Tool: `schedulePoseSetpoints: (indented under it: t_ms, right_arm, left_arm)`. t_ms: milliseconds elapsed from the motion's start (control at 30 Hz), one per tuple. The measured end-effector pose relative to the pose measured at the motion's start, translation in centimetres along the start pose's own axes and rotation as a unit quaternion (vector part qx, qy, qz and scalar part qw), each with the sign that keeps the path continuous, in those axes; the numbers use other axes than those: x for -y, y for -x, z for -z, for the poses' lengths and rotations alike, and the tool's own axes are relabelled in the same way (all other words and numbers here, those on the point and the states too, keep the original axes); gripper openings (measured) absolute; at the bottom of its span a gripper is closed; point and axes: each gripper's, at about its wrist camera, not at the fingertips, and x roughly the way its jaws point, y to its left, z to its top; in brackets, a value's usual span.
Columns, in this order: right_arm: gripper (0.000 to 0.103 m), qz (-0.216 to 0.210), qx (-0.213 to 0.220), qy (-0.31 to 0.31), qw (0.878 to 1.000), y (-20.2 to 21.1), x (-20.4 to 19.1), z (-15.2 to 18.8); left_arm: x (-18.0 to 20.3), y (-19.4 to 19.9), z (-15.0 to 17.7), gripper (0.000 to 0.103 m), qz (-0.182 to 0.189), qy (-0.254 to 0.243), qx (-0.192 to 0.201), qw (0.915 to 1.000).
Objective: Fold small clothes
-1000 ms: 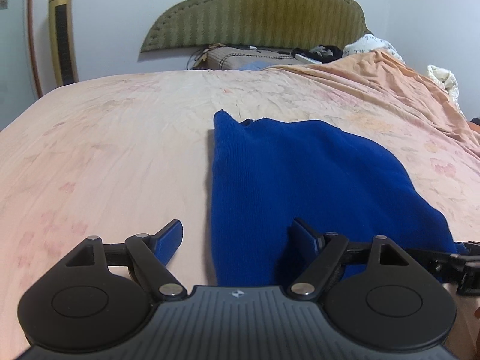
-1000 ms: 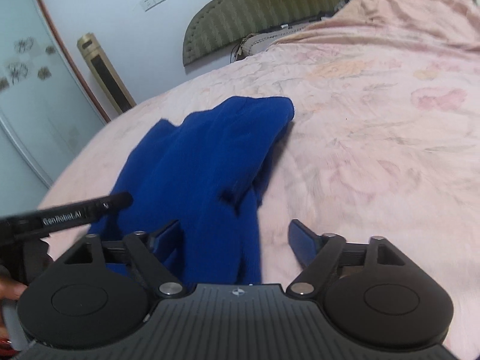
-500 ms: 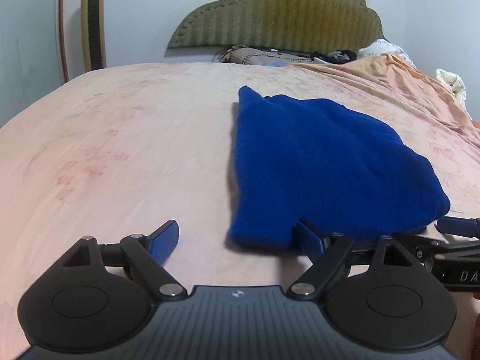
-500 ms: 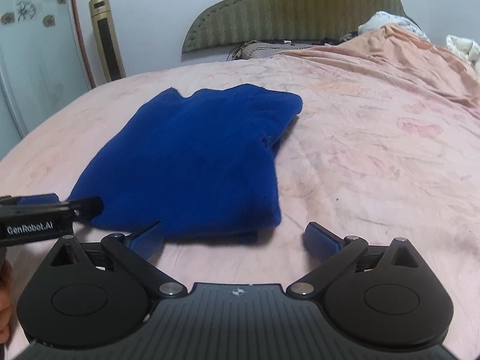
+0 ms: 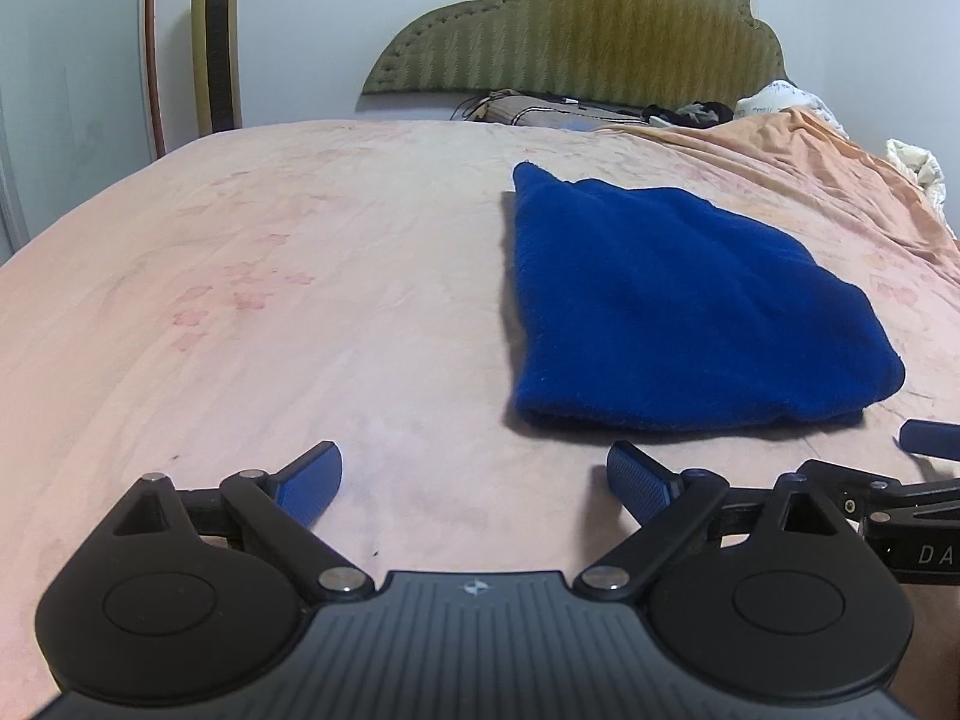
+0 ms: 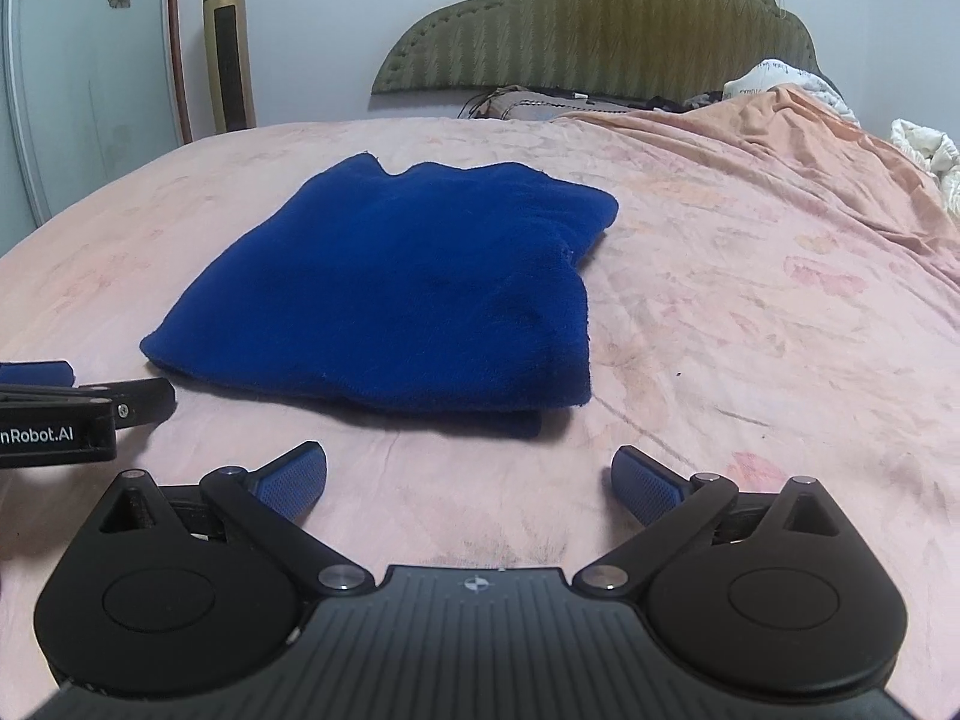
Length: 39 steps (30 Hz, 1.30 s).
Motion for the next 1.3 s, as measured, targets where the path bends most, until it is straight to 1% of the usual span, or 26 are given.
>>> schedulePoseSetpoints:
  t_ms: [100, 367, 733, 933, 1000, 1300]
  right_arm:
    - [0.103, 0.009, -0.002, 0.003, 1.000, 0.2, -0.1, 0.2]
    - [0.103, 0.011, 0.000, 0.003, 1.000, 0.6, -0.2, 0.4]
    - [0.103, 0.025, 0.000, -0.008, 1.000, 0.2, 0.0, 1.0]
    - [0.103, 0.031, 0.002, -0.006, 0.999, -0.2, -0.1, 0.7]
    - [0.103, 0.034, -0.004, -0.003, 0.999, -0.8, -0.3, 0.7]
    - [0.103, 0.022, -0.006, -0.020, 1.000, -0.9, 0.3, 0.8]
  left_arm:
    - [0.0, 0.1, 0.1, 0.096, -0.003, -0.002, -0.001, 1.0000]
    - [0.0, 0.2, 0.4, 0.096, -0.013, -0.013, -0.008, 0.9998]
    - [0.1, 0.0, 0.9, 0.102, -0.027, -0.015, -0.007, 0.9995]
    - [0.2, -0.4, 0.8, 0.103, -0.032, -0.019, -0.008, 0.9993]
    - [0.3, -0.6, 0.9, 0.103, -0.031, -0.020, -0.007, 0.9993]
    - [0.0, -0.5, 0.9, 0.103, -0.026, -0.014, -0.008, 0.9995]
